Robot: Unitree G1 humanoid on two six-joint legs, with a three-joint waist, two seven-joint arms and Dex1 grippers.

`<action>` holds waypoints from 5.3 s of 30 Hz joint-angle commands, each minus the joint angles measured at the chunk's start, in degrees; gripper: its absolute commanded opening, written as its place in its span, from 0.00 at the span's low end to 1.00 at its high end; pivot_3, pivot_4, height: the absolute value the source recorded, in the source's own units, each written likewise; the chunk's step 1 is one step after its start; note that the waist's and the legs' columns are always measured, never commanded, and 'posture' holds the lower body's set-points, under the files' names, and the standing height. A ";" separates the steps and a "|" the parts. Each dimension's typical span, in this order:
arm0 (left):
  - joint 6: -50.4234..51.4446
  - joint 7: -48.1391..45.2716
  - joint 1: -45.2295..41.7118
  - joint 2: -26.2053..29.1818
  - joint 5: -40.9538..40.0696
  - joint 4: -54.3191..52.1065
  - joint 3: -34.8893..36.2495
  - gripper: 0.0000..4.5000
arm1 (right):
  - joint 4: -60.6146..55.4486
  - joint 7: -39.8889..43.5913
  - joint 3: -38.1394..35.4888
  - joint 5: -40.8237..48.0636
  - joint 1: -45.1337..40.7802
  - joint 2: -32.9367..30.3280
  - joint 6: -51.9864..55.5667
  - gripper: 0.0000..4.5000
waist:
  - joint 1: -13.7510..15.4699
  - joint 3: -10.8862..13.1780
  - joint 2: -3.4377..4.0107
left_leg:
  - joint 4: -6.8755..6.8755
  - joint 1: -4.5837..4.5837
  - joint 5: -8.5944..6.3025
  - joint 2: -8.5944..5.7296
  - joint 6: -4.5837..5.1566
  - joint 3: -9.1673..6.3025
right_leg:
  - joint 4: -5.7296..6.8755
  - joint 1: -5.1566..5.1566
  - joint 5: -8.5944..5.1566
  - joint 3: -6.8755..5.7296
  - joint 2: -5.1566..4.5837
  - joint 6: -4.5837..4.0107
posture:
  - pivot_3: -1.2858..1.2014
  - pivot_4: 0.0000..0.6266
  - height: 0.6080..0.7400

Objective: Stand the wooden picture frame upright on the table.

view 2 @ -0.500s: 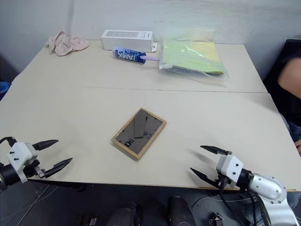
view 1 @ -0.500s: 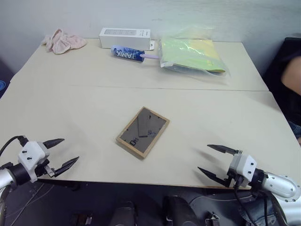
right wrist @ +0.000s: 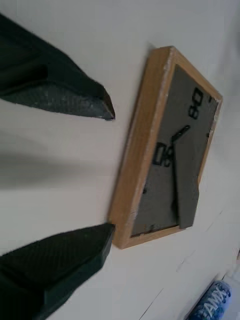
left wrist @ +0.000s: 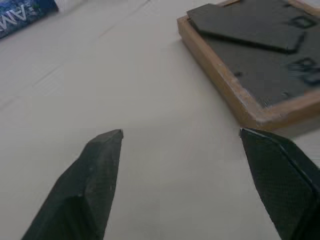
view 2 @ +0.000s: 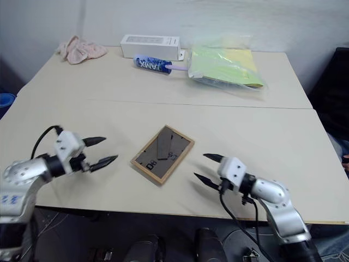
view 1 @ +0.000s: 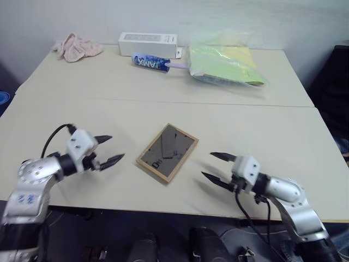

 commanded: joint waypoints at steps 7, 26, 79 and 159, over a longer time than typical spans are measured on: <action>-3.94 -0.69 -10.41 -5.70 6.97 11.68 -10.05 0.18 | 3.77 -1.27 5.09 -4.06 -7.13 3.07 3.42 0.01 | -0.07 -0.02 -0.04 | 0.21 -0.17 -0.01 -0.01 0.05 0.15 | 0.22 -0.15 0.02 -0.05 0.02 0.04 | 0.52 0.24 1.00; 4.61 -5.97 -1.15 -8.92 0.75 -4.09 -11.55 0.05 | 10.24 0.50 3.73 -4.30 -13.81 2.08 5.51 0.00 | -0.06 -0.03 -0.06 | 0.27 -0.15 0.01 0.02 0.03 0.10 | 0.30 -0.14 0.02 -0.03 0.00 0.04 | 0.52 0.24 1.00; 55.95 9.98 -14.14 -10.76 -37.45 -1.55 -3.14 0.28 | -2.39 8.20 -4.83 17.44 -11.70 0.64 21.52 0.33 | 0.98 -0.04 -0.09 | 0.85 -0.18 -0.06 0.04 -0.14 -0.02 | 0.34 -0.07 0.01 -0.01 0.10 0.04 | 0.52 0.24 1.00; 24.45 5.67 0.71 9.58 -43.80 -8.11 5.60 0.92 | 27.15 -4.26 1.26 14.43 -21.90 3.78 -23.27 0.28 | 0.02 0.16 0.03 | 0.84 -0.22 -0.05 0.06 -0.11 -0.08 | 0.25 -0.05 -0.03 0.00 0.08 -0.02 | 0.52 0.24 1.00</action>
